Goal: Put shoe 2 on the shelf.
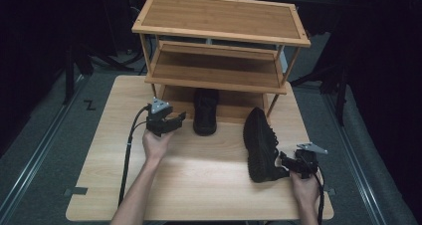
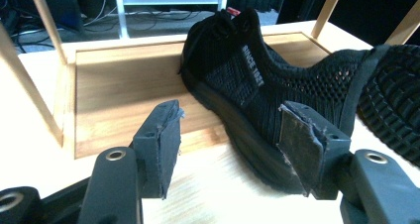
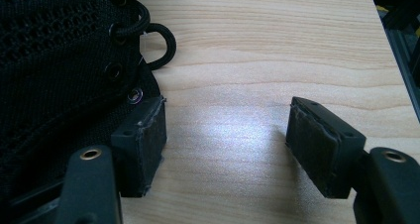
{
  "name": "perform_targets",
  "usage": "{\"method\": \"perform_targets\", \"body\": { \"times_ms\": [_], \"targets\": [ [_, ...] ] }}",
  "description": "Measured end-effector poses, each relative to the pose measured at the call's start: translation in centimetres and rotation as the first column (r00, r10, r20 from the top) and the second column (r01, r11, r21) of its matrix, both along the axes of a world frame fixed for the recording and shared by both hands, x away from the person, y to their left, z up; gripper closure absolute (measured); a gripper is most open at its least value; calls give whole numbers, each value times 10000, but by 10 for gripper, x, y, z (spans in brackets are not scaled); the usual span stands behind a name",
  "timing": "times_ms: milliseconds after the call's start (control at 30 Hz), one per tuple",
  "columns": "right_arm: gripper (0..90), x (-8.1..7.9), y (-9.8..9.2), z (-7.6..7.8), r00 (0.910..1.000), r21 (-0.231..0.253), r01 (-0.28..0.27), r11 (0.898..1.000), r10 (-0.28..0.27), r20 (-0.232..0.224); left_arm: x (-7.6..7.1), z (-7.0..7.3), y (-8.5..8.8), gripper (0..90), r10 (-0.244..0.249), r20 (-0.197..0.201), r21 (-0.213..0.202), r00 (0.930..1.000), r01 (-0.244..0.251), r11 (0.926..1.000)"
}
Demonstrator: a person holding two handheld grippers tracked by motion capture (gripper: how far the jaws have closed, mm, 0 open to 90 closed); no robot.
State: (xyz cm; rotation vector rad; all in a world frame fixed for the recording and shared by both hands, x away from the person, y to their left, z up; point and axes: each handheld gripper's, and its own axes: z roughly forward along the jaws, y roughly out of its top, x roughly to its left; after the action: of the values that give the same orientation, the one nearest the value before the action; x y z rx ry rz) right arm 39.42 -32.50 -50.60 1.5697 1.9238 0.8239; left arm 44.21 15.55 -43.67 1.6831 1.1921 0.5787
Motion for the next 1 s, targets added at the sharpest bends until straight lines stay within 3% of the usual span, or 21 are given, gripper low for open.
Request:
{"method": "perform_targets", "body": {
  "times_ms": [733,1000],
  "targets": [
    [321,0,-1,0,10000,38,-95,9999,95,-18,-40,-19,25,370,64,-278,-164,9996,-69,9998],
    [324,-1,-6,0,9995,364,-304,9989,304,10,-47,-34,24,370,9,-627,163,9980,1,9999]
  ]
}}
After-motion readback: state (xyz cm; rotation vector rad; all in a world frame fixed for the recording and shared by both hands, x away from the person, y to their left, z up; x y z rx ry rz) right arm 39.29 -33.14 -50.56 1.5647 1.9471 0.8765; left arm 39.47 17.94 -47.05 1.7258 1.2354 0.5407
